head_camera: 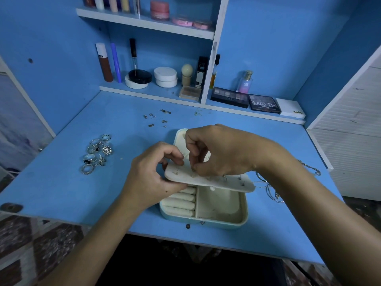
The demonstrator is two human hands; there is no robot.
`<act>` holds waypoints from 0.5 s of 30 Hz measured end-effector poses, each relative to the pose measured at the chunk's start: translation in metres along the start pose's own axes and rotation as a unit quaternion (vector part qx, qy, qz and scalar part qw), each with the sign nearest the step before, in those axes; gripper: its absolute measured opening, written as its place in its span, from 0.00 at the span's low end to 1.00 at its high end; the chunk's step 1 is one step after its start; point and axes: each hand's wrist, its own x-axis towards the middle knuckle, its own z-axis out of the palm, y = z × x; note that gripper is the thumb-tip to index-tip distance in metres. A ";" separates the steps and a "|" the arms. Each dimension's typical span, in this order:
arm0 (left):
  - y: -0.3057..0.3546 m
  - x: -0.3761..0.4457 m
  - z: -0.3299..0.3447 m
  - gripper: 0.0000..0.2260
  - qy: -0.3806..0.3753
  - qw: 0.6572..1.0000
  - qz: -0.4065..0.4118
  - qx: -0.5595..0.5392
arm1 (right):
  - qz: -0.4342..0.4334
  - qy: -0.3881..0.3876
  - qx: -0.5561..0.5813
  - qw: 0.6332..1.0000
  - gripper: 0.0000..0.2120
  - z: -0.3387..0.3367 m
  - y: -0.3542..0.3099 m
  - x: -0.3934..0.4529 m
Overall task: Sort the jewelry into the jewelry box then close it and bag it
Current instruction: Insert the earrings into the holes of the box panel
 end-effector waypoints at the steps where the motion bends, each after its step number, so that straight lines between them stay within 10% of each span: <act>1: 0.000 0.000 0.000 0.19 0.000 1.000 0.002 0.000 | 0.002 -0.002 -0.001 1.000 0.13 0.000 0.000 0.000; 15: -0.003 0.000 0.000 0.20 -0.006 0.999 0.032 0.001 | 0.001 -0.001 0.005 1.000 0.12 0.002 0.004 0.000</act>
